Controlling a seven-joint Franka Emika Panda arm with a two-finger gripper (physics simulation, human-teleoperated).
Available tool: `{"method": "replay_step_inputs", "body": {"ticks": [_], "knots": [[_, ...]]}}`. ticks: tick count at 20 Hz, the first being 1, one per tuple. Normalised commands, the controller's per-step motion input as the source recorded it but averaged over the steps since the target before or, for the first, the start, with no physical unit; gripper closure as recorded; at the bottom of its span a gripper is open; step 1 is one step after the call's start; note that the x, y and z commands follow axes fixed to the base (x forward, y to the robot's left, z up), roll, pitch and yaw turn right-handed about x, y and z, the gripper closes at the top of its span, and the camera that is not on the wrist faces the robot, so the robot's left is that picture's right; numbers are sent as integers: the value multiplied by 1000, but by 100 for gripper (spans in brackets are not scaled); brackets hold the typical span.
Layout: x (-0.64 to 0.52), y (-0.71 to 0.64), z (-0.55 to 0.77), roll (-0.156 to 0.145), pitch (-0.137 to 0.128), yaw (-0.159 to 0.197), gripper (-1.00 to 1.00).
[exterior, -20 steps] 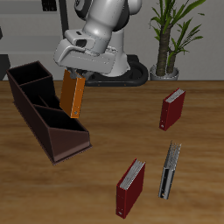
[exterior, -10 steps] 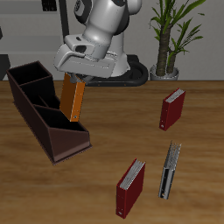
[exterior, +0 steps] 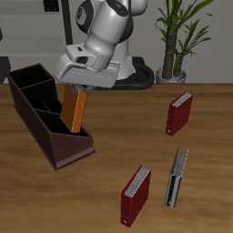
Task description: Place the orange book into the right desk caddy's left compartment
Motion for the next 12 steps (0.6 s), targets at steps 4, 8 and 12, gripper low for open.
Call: {"method": "replay_step_inputs", "body": {"ticks": [4, 8, 12], "knots": [[84, -52, -110, -9, 22, -16, 100], [103, -23, -120, -4, 26, -13, 100], [79, -47, -53, -9, 3, -7, 100]]}}
